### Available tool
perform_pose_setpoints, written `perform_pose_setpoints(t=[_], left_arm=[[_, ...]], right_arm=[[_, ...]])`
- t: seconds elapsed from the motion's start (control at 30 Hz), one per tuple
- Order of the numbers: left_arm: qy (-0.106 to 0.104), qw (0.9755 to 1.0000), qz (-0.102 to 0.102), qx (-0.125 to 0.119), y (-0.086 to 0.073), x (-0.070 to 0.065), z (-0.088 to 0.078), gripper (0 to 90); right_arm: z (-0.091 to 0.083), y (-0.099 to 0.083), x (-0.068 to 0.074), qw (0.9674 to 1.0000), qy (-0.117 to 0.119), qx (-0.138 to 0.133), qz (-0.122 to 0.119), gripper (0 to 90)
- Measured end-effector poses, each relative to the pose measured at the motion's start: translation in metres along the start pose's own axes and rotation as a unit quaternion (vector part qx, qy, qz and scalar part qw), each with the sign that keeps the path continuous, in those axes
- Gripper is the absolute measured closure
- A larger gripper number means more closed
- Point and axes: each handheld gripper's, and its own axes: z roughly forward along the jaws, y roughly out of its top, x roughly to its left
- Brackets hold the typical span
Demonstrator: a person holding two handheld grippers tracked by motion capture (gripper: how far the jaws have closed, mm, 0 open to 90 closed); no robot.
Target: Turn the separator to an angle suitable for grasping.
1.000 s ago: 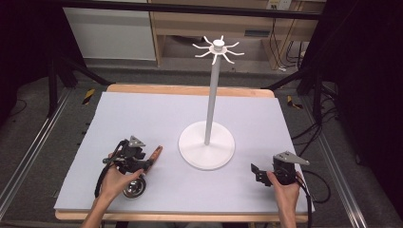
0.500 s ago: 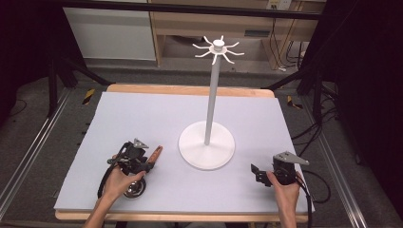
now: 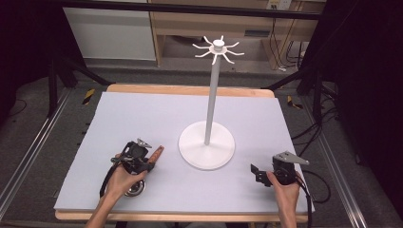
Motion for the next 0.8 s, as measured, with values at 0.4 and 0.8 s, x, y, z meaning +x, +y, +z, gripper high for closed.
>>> perform_pose_setpoints(t=[0.4, 0.8], left_arm=[[-0.012, 0.9997, 0.02, 0.004, -0.007, 0.007, -0.006, 68.0], [0.012, 0.9983, 0.057, -0.002, 0.005, 0.004, -0.004, 56.4]], right_arm=[[0.0, 0.0, -0.001, 1.0, 0.002, 0.001, 0.001, 5.4], [-0.001, 0.0, -0.001, 1.0, 0.004, 0.002, 0.006, 5.5]])
